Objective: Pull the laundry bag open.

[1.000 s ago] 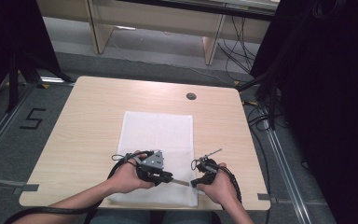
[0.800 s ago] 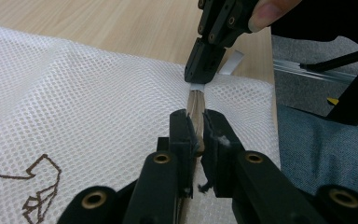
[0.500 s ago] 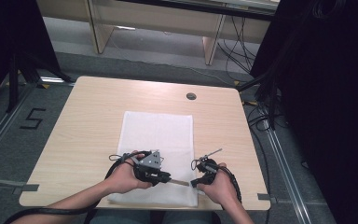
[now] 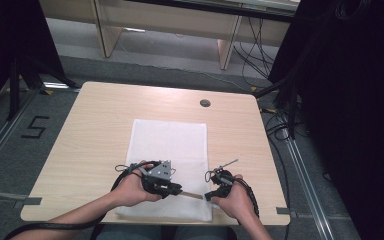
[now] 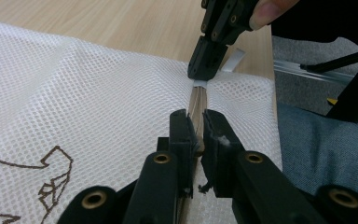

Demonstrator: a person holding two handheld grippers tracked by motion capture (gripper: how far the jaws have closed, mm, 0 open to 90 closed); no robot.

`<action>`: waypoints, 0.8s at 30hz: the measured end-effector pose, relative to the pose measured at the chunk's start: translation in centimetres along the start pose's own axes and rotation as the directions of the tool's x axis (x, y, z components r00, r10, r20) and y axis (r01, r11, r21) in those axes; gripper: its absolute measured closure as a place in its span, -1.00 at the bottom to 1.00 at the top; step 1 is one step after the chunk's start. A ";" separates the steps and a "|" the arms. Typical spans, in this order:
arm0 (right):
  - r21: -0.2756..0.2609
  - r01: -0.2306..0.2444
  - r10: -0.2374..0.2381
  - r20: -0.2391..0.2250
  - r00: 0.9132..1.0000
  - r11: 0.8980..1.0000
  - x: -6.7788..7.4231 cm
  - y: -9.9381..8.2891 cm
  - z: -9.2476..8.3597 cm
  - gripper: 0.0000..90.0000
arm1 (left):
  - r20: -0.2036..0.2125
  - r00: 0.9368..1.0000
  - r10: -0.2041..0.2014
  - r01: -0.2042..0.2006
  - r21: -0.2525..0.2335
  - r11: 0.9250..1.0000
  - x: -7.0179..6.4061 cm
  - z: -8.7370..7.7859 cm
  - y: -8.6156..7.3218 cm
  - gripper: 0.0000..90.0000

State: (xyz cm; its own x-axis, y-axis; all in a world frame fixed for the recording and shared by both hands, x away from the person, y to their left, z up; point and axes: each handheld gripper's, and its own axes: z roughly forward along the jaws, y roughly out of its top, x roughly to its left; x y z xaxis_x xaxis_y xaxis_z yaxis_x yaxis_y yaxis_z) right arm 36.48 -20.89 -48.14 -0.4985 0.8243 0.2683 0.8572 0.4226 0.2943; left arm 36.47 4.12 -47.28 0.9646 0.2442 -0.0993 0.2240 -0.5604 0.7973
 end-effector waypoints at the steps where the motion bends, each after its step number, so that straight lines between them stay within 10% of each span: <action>1: 0.015 0.000 0.000 0.008 1.000 1.000 0.0 0.1 -0.1 1.00 | 0.003 1.000 0.002 -0.002 -0.008 1.000 0.0 0.0 0.0 0.81; 24: -0.010 0.041 -0.041 0.011 0.999 0.999 -0.4 0.1 0.0 1.00 | 0.006 1.000 -0.011 0.011 -0.005 1.000 0.0 -0.4 -0.2 0.81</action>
State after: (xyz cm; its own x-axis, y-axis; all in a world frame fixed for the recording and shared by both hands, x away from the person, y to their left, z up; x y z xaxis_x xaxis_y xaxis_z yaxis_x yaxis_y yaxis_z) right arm 36.70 -21.15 -48.25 -0.5321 0.8101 0.2462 0.8345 0.4527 0.3141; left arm 36.35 4.57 -47.24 0.9629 0.2457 -0.1118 0.2341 -0.5537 0.7991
